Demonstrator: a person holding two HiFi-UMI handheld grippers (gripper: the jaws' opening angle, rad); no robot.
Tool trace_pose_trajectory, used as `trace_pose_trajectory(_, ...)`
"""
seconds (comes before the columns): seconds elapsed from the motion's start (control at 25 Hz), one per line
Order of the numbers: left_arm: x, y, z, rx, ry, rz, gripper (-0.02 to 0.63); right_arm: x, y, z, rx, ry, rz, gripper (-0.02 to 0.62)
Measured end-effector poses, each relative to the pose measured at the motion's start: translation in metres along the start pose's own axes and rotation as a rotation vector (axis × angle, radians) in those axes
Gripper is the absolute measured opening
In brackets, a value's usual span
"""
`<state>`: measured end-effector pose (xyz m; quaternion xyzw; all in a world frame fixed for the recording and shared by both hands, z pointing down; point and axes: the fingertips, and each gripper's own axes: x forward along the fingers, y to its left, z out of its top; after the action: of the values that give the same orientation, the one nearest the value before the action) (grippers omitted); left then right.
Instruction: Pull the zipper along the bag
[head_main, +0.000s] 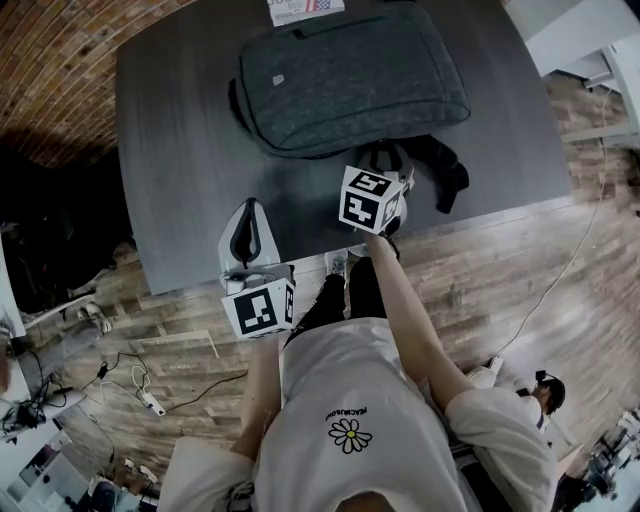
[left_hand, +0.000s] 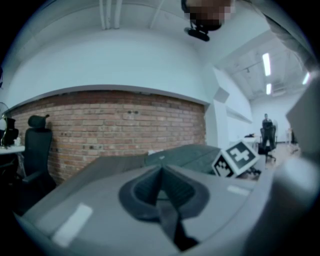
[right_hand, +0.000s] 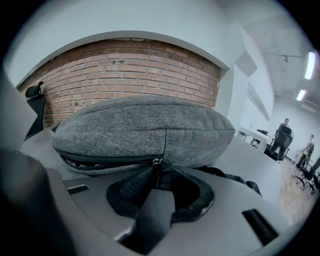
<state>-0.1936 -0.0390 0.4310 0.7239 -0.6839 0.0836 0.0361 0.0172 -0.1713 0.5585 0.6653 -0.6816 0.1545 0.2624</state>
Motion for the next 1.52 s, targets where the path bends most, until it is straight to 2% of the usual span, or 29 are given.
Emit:
trace_pose_trajectory(0.12,-0.002,-0.001,-0.004,-0.005,0.000,-0.002,0.000,0.000,0.001,0.002,-0.015,-0.003,-0.014,0.081)
trace_pose_trajectory(0.24,-0.005,-0.004,-0.002,0.009,0.002,-0.009,0.000,-0.005,-0.001,0.003,-0.072,-0.027,-0.036,0.040)
trace_pose_trajectory(0.28,-0.006,-0.005,-0.001,0.014,0.003,-0.011,0.000,-0.008,-0.003,0.002,-0.078,-0.038,-0.037,-0.002)
trace_pose_trajectory(0.32,-0.008,-0.005,-0.002,0.016,0.003,-0.011,0.000,-0.012,-0.003,0.001,-0.079,-0.047,-0.032,-0.003)
trace_pose_trajectory(0.52,-0.010,-0.004,-0.004,-0.003,0.003,-0.004,0.000,-0.011,-0.001,0.001,-0.089,-0.045,0.035,-0.005)
trace_pose_trajectory(0.64,-0.005,-0.003,0.000,0.008,-0.011,-0.008,0.000,-0.004,0.001,0.002,-0.142,-0.036,0.092,0.000)
trace_pose_trajectory(0.72,0.006,-0.002,0.006,0.022,-0.028,-0.037,0.000,0.000,0.002,0.002,-0.202,-0.026,0.124,0.008)
trace_pose_trajectory(0.8,0.021,-0.006,0.016,0.041,-0.057,-0.106,0.000,-0.001,0.002,0.001,-0.246,-0.019,0.166,0.008)
trace_pose_trajectory(0.96,0.059,-0.012,0.051,0.128,-0.133,-0.194,0.000,-0.003,0.003,0.001,-0.294,-0.004,0.236,0.008)
trace_pose_trajectory(1.04,0.076,-0.019,0.063,0.171,-0.144,-0.233,0.000,-0.003,0.005,0.001,-0.303,0.007,0.265,0.008)
trace_pose_trajectory(1.16,0.107,-0.041,0.051,0.279,-0.075,-0.343,0.000,-0.003,0.004,-0.001,-0.302,0.031,0.318,0.008)
trace_pose_trajectory(1.24,0.130,-0.040,0.029,0.310,-0.005,-0.368,0.000,-0.004,0.003,-0.002,-0.303,0.047,0.347,0.008)
trace_pose_trajectory(1.52,0.152,0.024,-0.013,0.197,0.120,-0.286,0.000,-0.006,0.001,-0.004,-0.416,0.091,0.376,0.006)
